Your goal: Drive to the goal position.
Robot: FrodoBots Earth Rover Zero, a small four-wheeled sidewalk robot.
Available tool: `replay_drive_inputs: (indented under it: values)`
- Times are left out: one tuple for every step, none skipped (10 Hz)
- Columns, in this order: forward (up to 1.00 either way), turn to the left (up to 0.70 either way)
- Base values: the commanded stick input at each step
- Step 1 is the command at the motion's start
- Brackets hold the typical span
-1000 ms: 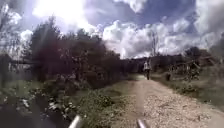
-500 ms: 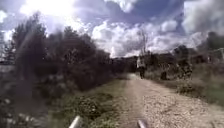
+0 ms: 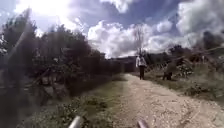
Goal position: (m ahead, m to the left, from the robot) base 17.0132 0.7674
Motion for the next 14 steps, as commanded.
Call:
replay_drive_inputs:
  values:
    - [1.0, -0.12]
    - [1.0, -0.07]
    - [1.0, -0.02]
    - [1.0, 0.0]
    - [1.0, 0.0]
    - [1.0, -0.1]
    - [1.0, -0.27]
    - [1.0, -0.22]
    - [1.0, -0.18]
    - [1.0, -0.14]
    - [1.0, -0.1]
    - [1.0, -0.06]
    - [1.0, -0.02]
    - [1.0, 0.13]
